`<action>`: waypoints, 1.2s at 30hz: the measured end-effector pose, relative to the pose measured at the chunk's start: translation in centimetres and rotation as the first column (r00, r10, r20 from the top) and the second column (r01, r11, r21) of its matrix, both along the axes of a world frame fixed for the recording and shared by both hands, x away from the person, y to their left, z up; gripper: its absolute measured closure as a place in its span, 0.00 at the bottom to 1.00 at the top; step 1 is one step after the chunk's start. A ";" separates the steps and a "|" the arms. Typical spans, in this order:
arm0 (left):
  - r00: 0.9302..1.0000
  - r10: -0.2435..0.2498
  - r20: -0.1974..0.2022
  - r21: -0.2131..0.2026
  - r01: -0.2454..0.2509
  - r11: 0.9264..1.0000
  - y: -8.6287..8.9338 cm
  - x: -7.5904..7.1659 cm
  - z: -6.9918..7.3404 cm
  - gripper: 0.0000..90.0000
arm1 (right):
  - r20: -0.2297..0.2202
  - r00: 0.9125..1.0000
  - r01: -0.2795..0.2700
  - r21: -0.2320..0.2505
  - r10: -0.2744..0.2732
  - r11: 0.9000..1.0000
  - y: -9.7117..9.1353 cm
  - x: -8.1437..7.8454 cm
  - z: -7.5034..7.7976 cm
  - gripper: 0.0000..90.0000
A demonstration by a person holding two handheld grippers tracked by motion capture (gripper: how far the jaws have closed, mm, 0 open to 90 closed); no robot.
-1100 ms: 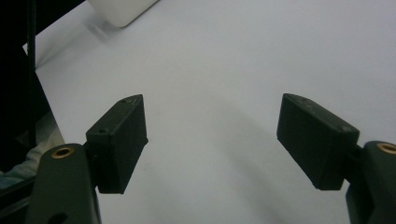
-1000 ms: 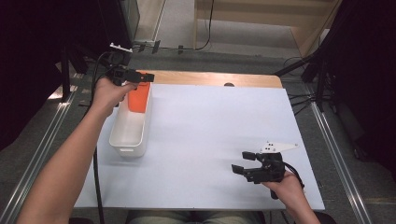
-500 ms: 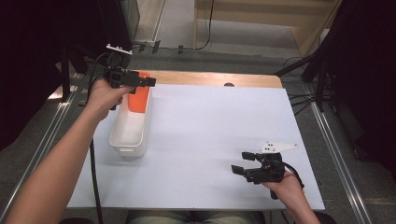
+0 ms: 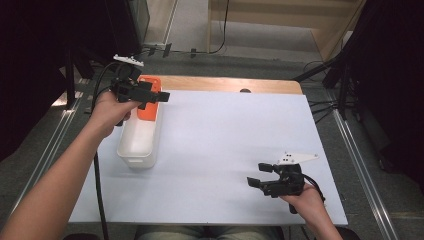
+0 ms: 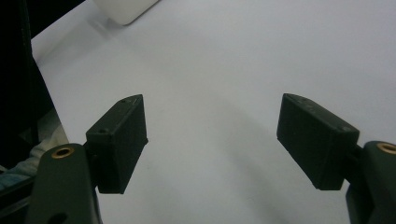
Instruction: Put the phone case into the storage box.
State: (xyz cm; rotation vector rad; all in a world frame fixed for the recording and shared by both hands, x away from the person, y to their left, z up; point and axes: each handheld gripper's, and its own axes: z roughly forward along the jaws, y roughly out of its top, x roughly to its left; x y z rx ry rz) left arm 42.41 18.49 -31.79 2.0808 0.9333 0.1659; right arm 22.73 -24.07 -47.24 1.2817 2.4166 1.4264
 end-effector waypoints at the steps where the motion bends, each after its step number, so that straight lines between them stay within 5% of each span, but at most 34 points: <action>1: 1.000 -0.003 -0.002 -0.003 0.003 1.000 0.0 -0.1 -0.1 0.13 | 0.000 1.000 0.000 0.000 0.000 1.000 0.0 0.0 0.0 0.26; 36: 0.994 -0.107 0.029 -0.020 0.108 0.994 -0.8 -5.4 -2.4 0.14 | -0.006 1.000 0.002 0.002 -0.002 1.000 0.0 0.0 0.0 0.26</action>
